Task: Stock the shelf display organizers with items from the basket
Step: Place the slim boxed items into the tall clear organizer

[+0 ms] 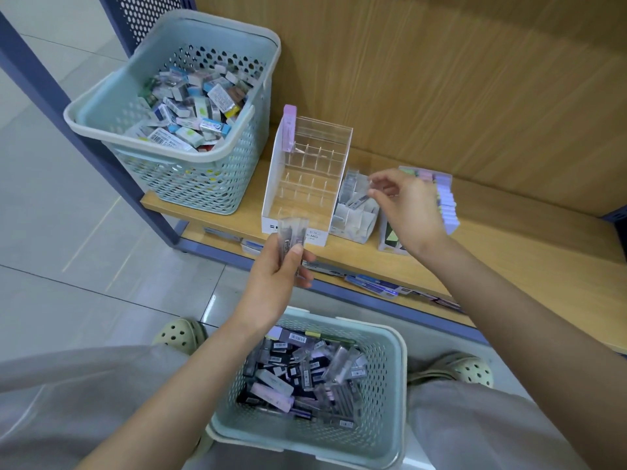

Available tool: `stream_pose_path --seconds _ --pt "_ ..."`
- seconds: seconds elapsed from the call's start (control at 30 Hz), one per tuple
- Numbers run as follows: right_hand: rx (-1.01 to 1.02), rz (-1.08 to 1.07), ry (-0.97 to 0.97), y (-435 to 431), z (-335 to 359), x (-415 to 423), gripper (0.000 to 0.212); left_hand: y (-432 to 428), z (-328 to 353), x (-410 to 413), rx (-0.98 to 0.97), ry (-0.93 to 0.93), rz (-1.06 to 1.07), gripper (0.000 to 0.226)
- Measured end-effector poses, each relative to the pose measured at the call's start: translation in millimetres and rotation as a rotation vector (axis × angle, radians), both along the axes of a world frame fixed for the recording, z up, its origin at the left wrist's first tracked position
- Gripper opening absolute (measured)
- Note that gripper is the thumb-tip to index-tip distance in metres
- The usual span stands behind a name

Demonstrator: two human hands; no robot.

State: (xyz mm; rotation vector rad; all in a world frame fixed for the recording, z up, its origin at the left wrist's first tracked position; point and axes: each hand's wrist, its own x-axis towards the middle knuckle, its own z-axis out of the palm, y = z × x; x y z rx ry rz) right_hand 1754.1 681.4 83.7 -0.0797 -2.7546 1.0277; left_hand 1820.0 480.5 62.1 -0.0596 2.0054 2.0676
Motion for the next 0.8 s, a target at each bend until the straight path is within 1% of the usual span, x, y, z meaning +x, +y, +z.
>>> stream_pose_path --seconds 0.1,0.3,0.63,0.8 --pt "0.079 0.028 0.008 -2.7 -14.1 -18.0 0.021 -0.5 -1.8 -3.5 -0.014 -0.008 -0.012 0.018" --pt "0.165 0.069 0.045 -4.6 -25.4 -33.9 0.022 -0.3 -3.7 -11.5 -0.023 -0.017 -0.015 0.016" --pt "0.175 0.136 0.037 -4.8 -29.9 -33.8 0.022 3.4 -8.5 -14.1 -0.1 -0.008 -0.038 0.013" --pt "0.077 0.091 0.059 -7.1 -30.5 -35.9 0.016 5.6 -8.3 -13.1 -0.13 0.018 -0.055 0.015"
